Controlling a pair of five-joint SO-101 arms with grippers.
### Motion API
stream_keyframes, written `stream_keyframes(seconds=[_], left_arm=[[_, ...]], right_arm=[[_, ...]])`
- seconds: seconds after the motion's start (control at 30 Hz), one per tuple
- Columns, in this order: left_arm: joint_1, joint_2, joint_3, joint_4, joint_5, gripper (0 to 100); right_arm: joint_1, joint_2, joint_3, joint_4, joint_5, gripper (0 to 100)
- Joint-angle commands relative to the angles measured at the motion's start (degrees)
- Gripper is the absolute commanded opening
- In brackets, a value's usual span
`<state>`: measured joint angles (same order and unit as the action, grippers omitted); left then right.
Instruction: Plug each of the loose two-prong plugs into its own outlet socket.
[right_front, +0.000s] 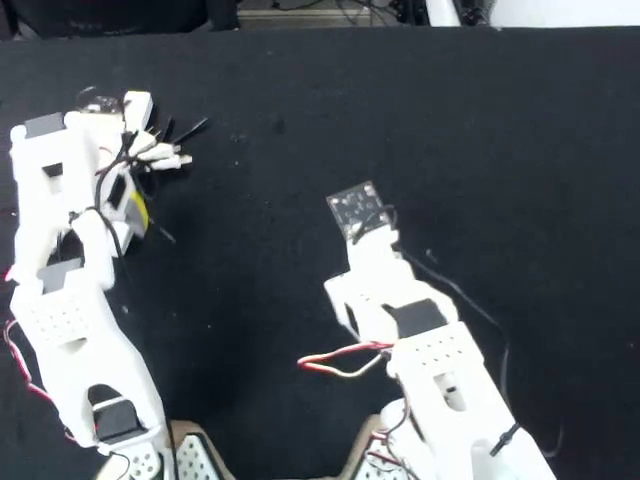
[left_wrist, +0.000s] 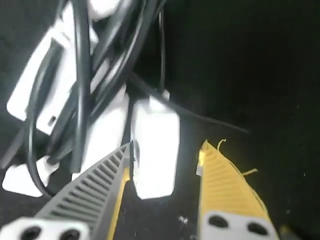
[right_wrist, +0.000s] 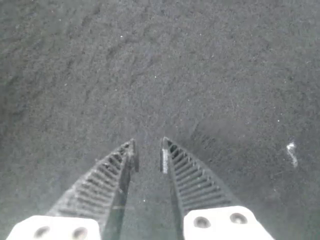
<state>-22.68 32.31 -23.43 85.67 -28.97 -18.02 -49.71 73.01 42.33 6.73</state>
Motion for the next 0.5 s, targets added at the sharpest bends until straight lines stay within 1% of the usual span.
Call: stream_keyframes(seconds=[0.0,0.17,0.23,0.3,0.33,0.37,0.43,0.47], left_arm=[[0.57,0.88,-2.68,-1.23,0.79,22],[-1.27,4.92,-2.77,0.26,0.79,21],[-1.89,5.63,-2.95,1.49,0.79,14],[-1.98,5.19,-3.56,3.60,0.79,3],[-2.07,4.40,-4.26,5.45,0.79,3],[-2.07,3.52,-4.88,7.38,0.79,5],[-1.98,1.05,-6.64,10.64,0.79,2],[-1.98,-0.44,-7.69,12.04,0.79,3]], right_arm=[[-0.62,0.31,-0.40,-1.32,0.09,7.8],[-0.62,0.31,-0.40,-1.32,0.09,7.8],[-0.62,0.31,-0.31,-1.32,0.09,7.8],[-0.62,0.31,-0.31,-1.32,0.09,7.8],[-0.62,0.31,-0.31,-1.32,0.09,7.8],[-0.62,0.31,-0.31,-1.32,0.09,7.8],[-0.62,0.31,-0.40,-1.32,0.09,7.8],[-0.62,0.31,-0.40,-1.32,0.09,7.8]])
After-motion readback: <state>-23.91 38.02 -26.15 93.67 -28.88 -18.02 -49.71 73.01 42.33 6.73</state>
